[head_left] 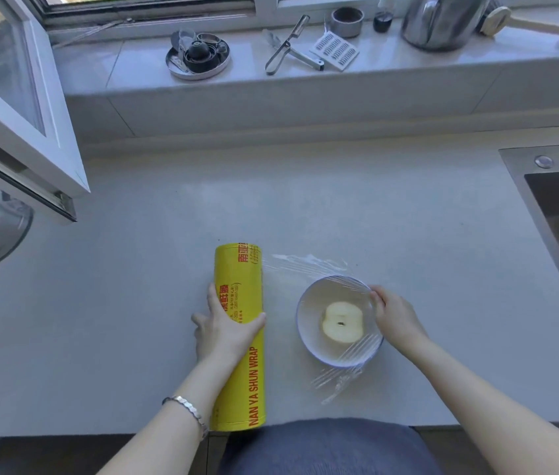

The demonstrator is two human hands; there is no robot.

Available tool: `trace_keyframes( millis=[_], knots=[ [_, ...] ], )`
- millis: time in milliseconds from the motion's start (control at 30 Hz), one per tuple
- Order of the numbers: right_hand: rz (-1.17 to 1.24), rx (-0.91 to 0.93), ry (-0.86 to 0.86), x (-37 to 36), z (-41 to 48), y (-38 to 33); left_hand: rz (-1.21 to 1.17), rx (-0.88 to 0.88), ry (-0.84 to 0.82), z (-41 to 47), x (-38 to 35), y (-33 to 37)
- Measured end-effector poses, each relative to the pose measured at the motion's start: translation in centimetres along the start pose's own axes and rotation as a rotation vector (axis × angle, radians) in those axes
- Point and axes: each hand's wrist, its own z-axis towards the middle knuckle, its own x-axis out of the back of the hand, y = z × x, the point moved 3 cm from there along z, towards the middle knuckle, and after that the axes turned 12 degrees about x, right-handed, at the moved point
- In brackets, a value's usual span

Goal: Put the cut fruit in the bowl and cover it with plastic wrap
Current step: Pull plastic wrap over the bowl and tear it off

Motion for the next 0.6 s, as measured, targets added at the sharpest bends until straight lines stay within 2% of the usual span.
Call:
trace_keyframes(
  millis=[167,267,300,367,433,467,500,600],
  knots=[
    [-0.013,-0.087,0.017,0.4,-0.4,0.6,0.067,-0.069,0.078,-0.4,-1.3,0.4],
    [-0.244,-0.168,-0.019,-0.2,0.5,-1.3,0.032,-0.098,0.114,-0.4,-1.6,0.4],
    [-0.333,-0.108,-0.02,-0.7,1.0,-2.6,0.022,-0.103,0.117,-0.4,-1.6,0.4],
    [-0.389,0.152,-0.043,-2.5,2.5,-6.2,0.022,-0.117,0.12,-0.4,-1.5,0.4],
    [-0.384,0.356,-0.157,-4.8,4.1,-9.4,0.034,-0.135,0.133,-0.2,-1.4,0.4],
    [-0.389,0.386,-0.231,-6.0,5.1,-10.4,0.045,-0.172,0.143,-0.1,-1.4,0.5],
    [-0.397,0.374,-0.301,-7.0,6.1,-10.8,0.069,-0.262,0.179,0.0,-1.3,0.8],
    [-0.321,0.238,-0.423,-8.3,8.0,-10.8,0.252,-0.678,0.335,0.7,-1.5,2.8]
  ],
)
